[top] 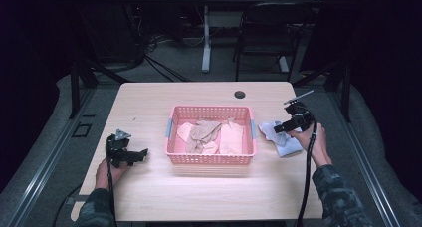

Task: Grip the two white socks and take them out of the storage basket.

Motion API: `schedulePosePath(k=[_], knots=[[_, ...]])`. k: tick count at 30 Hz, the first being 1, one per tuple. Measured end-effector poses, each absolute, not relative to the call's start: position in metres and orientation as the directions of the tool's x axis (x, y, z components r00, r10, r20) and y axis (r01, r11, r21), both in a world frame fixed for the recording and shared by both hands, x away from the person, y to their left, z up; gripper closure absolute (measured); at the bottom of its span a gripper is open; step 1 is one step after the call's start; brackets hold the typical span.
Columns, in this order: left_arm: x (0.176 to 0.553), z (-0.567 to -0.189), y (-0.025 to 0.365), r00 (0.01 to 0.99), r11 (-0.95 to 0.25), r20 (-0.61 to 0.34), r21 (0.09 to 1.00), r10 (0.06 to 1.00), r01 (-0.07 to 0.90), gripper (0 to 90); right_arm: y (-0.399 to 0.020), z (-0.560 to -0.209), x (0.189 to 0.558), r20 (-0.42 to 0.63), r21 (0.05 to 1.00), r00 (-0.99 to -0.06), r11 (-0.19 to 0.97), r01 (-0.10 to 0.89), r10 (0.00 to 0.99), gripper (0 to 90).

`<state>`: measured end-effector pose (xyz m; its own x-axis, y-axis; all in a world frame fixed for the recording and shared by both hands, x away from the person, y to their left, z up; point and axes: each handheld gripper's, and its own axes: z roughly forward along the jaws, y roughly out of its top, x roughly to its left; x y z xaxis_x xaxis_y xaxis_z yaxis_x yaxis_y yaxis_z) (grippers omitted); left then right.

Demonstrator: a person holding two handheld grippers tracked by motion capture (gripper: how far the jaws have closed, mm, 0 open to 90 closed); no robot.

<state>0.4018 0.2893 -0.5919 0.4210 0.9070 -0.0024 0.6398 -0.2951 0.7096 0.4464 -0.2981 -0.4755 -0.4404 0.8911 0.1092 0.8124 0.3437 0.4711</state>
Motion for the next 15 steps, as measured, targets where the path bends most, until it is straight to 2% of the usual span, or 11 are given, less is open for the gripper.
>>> schedulePosePath(k=[1,6,15], knots=[[0.402,-0.592,0.289,0.421,-0.295,-0.002,0.710,0.907,0.640,0.1,-0.298,-0.476,0.446,0.109,0.471,-0.440,0.344,0.812,0.891,41.9],[0.402,-0.592,0.289,0.421,-0.295,-0.002,0.710,0.907,0.640,0.1,-0.303,-0.460,0.425,0.100,0.503,-0.456,0.351,0.790,0.884,21.8],[0.402,-0.592,0.289,0.421,-0.295,-0.003,0.710,0.907,0.640,0.1,-0.305,-0.452,0.391,0.077,0.539,-0.513,0.397,0.743,0.855,8.3]])
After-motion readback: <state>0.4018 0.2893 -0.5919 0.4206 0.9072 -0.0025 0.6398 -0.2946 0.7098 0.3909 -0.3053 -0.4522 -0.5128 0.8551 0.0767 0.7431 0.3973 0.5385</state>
